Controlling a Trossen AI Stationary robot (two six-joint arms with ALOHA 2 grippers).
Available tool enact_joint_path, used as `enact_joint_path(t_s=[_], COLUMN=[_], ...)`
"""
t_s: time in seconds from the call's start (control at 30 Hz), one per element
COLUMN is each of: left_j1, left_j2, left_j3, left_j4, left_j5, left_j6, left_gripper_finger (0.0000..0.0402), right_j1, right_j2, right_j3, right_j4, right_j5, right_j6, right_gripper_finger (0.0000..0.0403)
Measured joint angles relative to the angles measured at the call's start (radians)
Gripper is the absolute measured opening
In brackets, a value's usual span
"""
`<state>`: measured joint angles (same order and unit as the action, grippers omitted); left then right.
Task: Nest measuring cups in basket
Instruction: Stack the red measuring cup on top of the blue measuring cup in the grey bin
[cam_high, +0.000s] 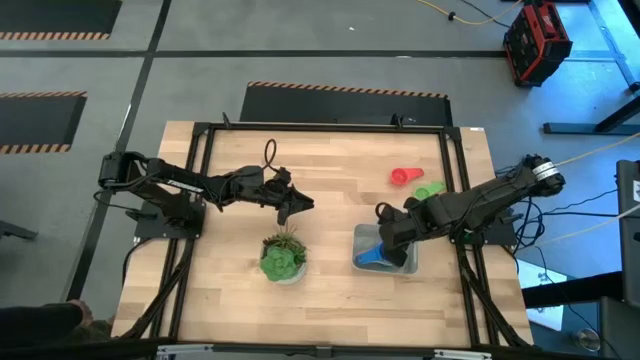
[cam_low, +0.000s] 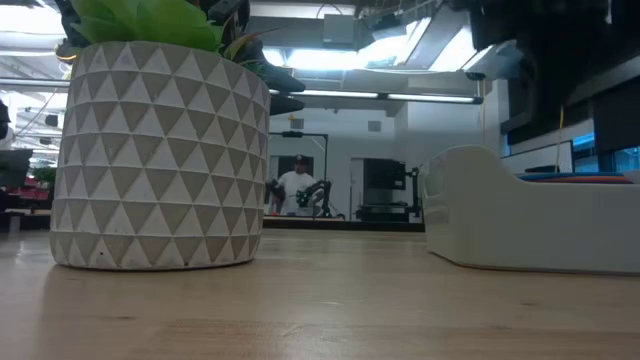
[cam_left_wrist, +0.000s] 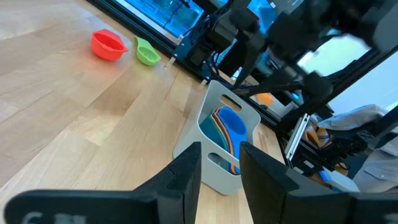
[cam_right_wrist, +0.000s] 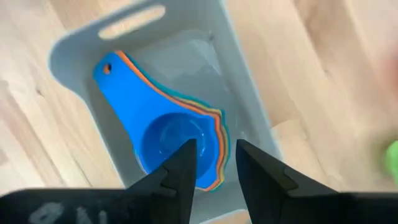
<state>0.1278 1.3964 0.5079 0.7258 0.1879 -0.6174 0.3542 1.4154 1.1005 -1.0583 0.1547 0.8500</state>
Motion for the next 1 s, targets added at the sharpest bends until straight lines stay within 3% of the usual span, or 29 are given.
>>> enact_joint_path(t_s=[0.23, 0.43, 0.7, 1.0], left_j1=[0.000, 0.000, 0.000, 0.000], left_j2=[0.000, 0.000, 0.000, 0.000], left_j3=[0.000, 0.000, 0.000, 0.000], left_j4=[0.000, 0.000, 0.000, 0.000], left_j5=[0.000, -0.001, -0.003, -0.003], left_j6=[0.000, 0.000, -0.001, -0.002], left_gripper_finger=[0.0101, 0.0100, 0.0099, 0.0099], right_j1=[-0.124, -0.296, -0.516, -0.650], right_j2=[-0.046, -0.062, -0.061, -0.061], right_j3=[0.068, 0.065, -0.018, -0.135], right_j4=[-0.105, -0.188, -0.092, 0.079], right_j5=[0.011, 0.112, 0.116, 0.076], right_j6=[-0.139, -0.267, -0.540, -0.677], right_gripper_finger=[0.0117, 0.0117, 0.0117, 0.0117])
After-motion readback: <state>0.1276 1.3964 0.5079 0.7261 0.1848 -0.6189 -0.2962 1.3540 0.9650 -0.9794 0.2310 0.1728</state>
